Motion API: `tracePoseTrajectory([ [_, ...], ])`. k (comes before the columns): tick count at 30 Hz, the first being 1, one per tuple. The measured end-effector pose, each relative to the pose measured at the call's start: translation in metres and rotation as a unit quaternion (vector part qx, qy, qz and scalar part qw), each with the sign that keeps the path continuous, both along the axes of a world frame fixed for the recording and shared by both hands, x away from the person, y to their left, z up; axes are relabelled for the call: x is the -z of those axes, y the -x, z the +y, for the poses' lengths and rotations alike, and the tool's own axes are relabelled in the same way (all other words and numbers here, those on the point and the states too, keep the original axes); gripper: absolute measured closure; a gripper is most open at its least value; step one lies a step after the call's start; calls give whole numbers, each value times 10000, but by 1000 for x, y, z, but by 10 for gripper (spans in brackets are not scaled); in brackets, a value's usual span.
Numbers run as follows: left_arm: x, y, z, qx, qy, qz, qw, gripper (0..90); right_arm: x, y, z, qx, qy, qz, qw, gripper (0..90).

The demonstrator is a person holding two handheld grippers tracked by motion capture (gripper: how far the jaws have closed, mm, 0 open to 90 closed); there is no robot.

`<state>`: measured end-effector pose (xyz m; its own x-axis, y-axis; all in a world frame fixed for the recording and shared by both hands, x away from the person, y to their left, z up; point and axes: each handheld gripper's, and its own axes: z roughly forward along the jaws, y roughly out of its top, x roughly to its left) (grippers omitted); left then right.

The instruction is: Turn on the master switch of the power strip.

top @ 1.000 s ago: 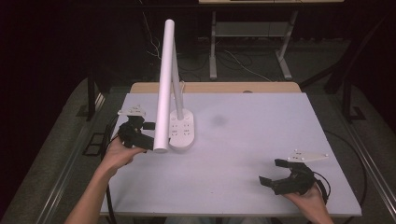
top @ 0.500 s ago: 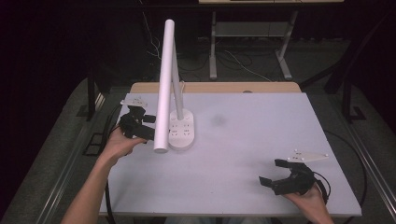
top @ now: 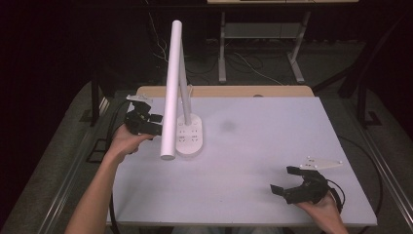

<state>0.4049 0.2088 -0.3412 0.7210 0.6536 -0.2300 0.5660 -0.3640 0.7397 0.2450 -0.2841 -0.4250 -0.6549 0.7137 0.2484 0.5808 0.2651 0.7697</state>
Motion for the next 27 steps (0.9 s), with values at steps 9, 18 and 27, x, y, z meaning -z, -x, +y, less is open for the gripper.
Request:
tracePoseTrajectory([
  [9, 11, -11, 3, -289, -22, 127, 9995, 273, 0, 0, -1, 5, 1, -4, 10000, 4],
  [18, 21, -24, 8, -452, 56, 47, 9990, 368, 0, 0, 0, -5, 16, 15, 10000, 4],
  [27, 31, -35, 18, -756, 418, 172, 9961, 439, 0, 0, 1, -75, 20, 25, 10000, 4],
])
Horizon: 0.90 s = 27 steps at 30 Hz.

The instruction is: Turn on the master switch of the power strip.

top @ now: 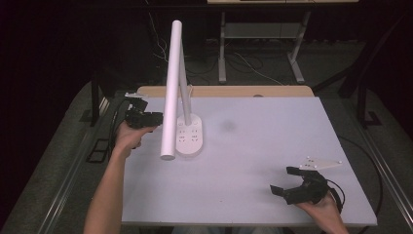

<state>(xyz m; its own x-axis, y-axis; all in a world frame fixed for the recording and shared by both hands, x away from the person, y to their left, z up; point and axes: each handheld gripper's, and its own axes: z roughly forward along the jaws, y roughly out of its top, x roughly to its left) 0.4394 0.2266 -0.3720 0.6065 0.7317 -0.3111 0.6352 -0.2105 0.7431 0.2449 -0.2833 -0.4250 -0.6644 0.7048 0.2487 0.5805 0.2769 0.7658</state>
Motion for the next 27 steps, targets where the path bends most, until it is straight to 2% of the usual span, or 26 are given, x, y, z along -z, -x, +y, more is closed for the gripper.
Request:
tracePoseTrajectory([
  [7, 6, -5, 4, -137, 223, 0, 9997, 480, -1, 0, -2, 14, -3, -7, 10000, 4],
  [15, 12, -10, 3, -227, 454, 28, 9987, 579, 0, 0, -4, 15, 4, -19, 10000, 4],
  [23, 19, -15, -3, -267, 632, 126, 9976, 760, 0, -1, -4, 21, 6, -40, 10000, 4],
  [27, 20, -17, -9, -327, 645, 69, 9974, 845, 0, -1, -5, 27, 15, -42, 10000, 4],
])
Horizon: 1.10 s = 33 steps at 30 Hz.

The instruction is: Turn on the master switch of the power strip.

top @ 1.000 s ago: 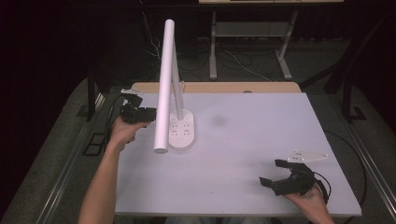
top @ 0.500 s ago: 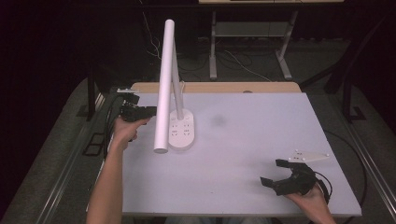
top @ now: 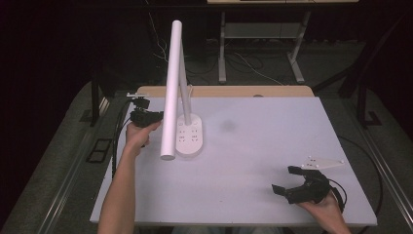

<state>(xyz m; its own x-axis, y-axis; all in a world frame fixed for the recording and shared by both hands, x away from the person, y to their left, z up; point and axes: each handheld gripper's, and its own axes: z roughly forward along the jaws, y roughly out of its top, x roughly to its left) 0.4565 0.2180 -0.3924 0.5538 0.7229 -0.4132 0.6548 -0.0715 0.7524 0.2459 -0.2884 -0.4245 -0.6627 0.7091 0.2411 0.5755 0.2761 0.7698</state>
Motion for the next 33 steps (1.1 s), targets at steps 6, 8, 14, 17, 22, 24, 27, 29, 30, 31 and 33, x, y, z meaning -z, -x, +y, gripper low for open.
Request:
tracePoseTrajectory([
  [6, 3, -2, -7, -24, -120, -67, 9999, 895, 0, 0, 0, -5, 5, 8, 10000, 4],
  [8, 4, -3, -9, -45, -144, -48, 9999, 896, 0, 0, 0, -10, 4, 9, 10000, 4],
  [14, 8, -5, -14, -82, -116, -24, 9999, 896, 0, -1, 0, -28, 15, 23, 10000, 4],
  [17, 10, -6, -16, -92, -117, -12, 9999, 896, 1, -2, 1, -19, 11, 41, 10000, 4],
  [22, 15, -8, -19, -85, -124, 6, 9999, 896, 0, -2, 0, -19, 8, 35, 10000, 4],
  [24, 17, -9, -21, -86, -129, 25, 9999, 896, 0, -1, 0, -10, -4, 57, 10000, 4],
  [27, 19, -10, -23, -91, -147, 43, 9998, 896, 0, -2, 0, -30, 1, 53, 10000, 4],
  [29, 20, -10, -24, -132, -131, 82, 9998, 896, 1, -2, 1, -45, 12, 56, 10000, 4],
  [30, 21, -10, -24, -119, -127, 84, 9998, 896, 1, -2, 1, -43, 14, 49, 10000, 4],
  [31, 22, -11, -25, -102, -175, 101, 9997, 896, 1, -2, 1, -51, 14, 52, 10000, 4],
  [33, 23, -11, -26, -106, -209, 120, 9997, 896, 1, -2, 1, -49, 13, 51, 10000, 4],
])
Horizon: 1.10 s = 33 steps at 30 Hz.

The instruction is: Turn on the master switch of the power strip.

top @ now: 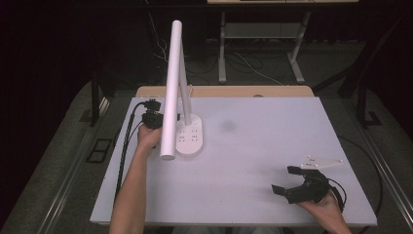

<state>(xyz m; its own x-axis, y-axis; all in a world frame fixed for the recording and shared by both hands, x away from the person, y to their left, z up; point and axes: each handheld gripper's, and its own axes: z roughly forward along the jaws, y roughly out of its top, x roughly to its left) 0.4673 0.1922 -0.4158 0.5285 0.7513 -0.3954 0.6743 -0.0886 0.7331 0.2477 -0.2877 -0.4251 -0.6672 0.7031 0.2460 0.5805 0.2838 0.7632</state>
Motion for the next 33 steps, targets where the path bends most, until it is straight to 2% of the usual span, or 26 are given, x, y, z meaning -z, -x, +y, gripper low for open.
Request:
tracePoseTrajectory([
  [11, 10, -2, -3, -36, -97, 147, 9998, 895, 0, 0, 1, -13, 25, 20, 10000, 4],
  [17, 14, 0, -5, -60, -264, 124, 9996, 895, 1, 0, 1, -30, 45, 29, 10000, 4],
  [20, 16, 0, -5, -79, -199, 109, 9997, 896, 1, -1, 1, -37, 57, 29, 10000, 4],
  [25, 16, 1, -8, -10, -294, 21, 9996, 898, 1, -1, 1, -34, 61, 39, 10000, 4],
  [30, 13, 3, -13, -42, -553, -23, 9985, 900, 2, -1, 2, -28, 95, 25, 9999, 4],
  [33, 14, 2, -12, -94, -492, 62, 9987, 900, 2, -1, 2, -59, 109, 20, 9999, 4],
])
